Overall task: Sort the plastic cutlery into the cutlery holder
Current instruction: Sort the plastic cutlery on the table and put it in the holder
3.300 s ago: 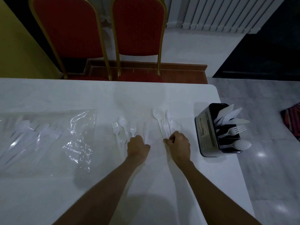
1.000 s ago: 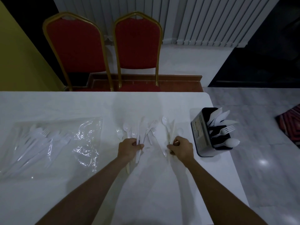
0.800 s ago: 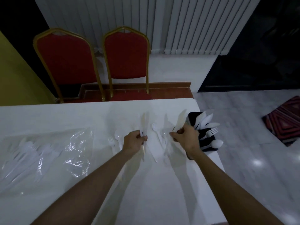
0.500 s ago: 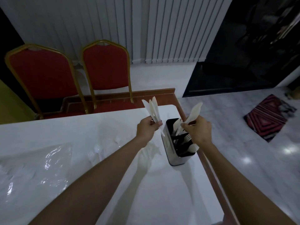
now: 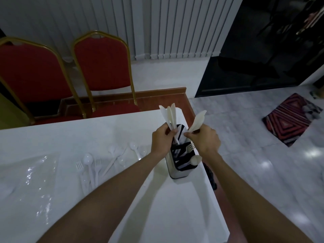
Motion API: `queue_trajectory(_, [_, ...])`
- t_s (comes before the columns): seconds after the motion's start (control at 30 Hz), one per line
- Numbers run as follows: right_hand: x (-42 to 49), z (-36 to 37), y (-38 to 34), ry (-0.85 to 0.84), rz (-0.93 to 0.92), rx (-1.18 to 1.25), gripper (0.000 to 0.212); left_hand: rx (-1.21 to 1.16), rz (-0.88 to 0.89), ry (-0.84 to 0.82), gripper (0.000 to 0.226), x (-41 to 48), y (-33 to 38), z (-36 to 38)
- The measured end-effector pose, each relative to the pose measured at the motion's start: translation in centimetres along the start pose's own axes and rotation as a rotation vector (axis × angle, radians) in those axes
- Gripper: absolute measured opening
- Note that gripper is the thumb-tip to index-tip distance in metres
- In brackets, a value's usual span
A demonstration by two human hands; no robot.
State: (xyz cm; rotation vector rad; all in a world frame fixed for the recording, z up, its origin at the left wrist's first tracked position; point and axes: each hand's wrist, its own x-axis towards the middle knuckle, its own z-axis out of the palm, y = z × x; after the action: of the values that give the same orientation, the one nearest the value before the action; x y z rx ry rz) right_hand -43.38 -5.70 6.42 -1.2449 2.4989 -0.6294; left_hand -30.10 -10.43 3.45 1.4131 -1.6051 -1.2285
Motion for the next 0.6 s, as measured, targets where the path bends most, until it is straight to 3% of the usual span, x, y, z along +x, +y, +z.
queue_trajectory(0.07, [0.3,0.1,0.4,-0.015,-0.016,-0.005,0.034,-0.008,0.014,0.039,0.020,0.2,-0.1,-0.3])
queue_trajectory(0.2, [0.7,0.8,0.9,-0.039,-0.072,-0.056,0.038,0.149,0.107,-0.104,0.014,0.1,-1.1,-0.4])
queue_trajectory(0.6, [0.6,1.0,1.2,-0.122,-0.188,-0.034,0.029,0.396,0.263,-0.171,0.008,0.1,-1.7,-0.7])
